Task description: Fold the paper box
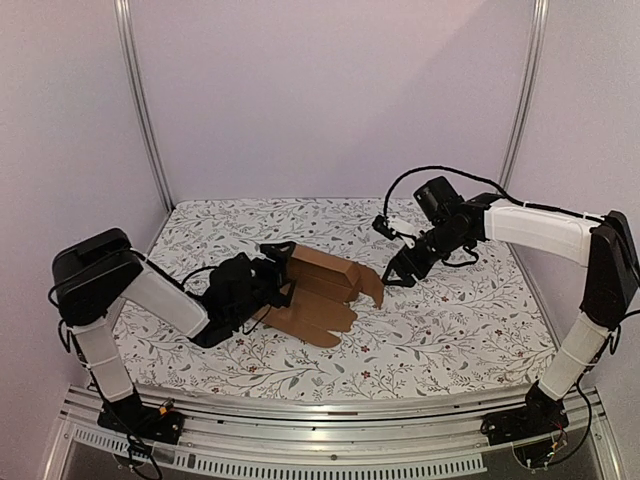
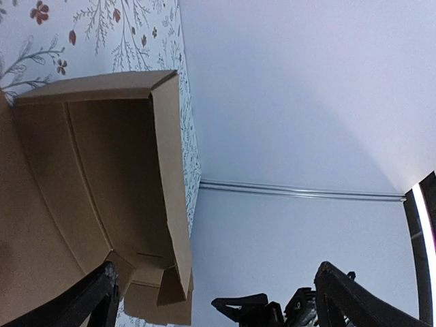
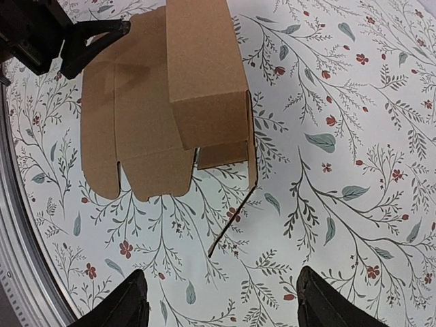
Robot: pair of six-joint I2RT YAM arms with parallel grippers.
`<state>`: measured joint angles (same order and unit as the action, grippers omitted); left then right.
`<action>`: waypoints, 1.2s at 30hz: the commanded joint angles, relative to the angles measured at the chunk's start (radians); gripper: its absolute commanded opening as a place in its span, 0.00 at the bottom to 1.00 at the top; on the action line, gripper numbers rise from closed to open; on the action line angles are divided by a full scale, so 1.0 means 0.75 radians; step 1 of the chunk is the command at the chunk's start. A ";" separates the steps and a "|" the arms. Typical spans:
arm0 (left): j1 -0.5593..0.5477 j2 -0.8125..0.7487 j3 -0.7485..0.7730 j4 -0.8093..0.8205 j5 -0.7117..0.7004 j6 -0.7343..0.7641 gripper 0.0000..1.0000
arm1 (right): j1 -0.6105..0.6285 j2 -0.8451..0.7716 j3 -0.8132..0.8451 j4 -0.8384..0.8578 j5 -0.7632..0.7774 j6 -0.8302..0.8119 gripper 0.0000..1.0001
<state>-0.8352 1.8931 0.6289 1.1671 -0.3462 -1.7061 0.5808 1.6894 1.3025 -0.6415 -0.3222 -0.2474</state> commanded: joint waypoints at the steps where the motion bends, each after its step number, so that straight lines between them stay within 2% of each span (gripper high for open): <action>1: -0.015 -0.380 -0.019 -0.859 0.215 0.267 0.99 | -0.010 -0.067 -0.015 0.005 0.013 0.007 0.73; 3: -0.052 -0.548 0.126 -1.347 0.150 0.620 1.00 | -0.013 -0.097 -0.027 0.012 0.052 0.001 0.74; 5: -0.142 -0.620 0.391 -1.785 -0.102 1.092 1.00 | -0.032 -0.136 -0.047 0.039 0.088 0.014 0.75; 6: -0.177 -0.612 0.489 -1.935 -0.228 1.302 1.00 | -0.056 -0.149 -0.059 0.075 0.091 0.033 0.77; 7: -0.198 -0.592 0.565 -2.028 -0.329 1.491 1.00 | -0.090 -0.163 -0.065 0.092 0.068 0.069 0.79; 9: -0.205 -0.514 0.688 -2.118 -0.470 1.823 1.00 | -0.177 -0.150 -0.051 0.100 -0.024 0.151 0.96; 11: -0.198 -0.437 0.773 -2.132 -0.336 2.202 1.00 | -0.253 -0.104 -0.024 0.087 -0.140 0.190 0.99; 15: -0.200 -0.295 0.908 -2.184 -0.177 2.734 0.80 | -0.332 0.000 0.029 0.053 -0.253 0.156 0.96; 17: -0.205 -0.257 0.932 -2.213 -0.130 2.917 0.74 | -0.333 0.036 0.059 0.013 -0.258 0.113 0.90; 19: -0.208 -0.230 0.914 -2.167 -0.138 3.057 0.64 | -0.333 0.072 0.091 -0.030 -0.262 0.085 0.86; 21: -0.210 -0.199 0.885 -2.069 -0.164 3.155 0.53 | -0.333 0.100 0.100 -0.047 -0.262 0.082 0.85; 24: -0.218 -0.169 0.810 -1.821 -0.239 3.274 0.46 | -0.333 0.132 0.090 -0.041 -0.272 0.093 0.84; 29: -0.224 -0.115 0.696 -1.449 -0.269 3.432 0.42 | -0.333 0.155 0.089 -0.041 -0.300 0.108 0.84; 36: -0.204 0.011 0.732 -1.374 -0.257 3.584 0.37 | -0.333 0.201 0.100 -0.050 -0.321 0.124 0.82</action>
<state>-0.9913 1.8645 1.1694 0.0456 -0.5453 0.8810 0.3283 1.8065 1.3525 -0.6586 -0.5377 -0.1616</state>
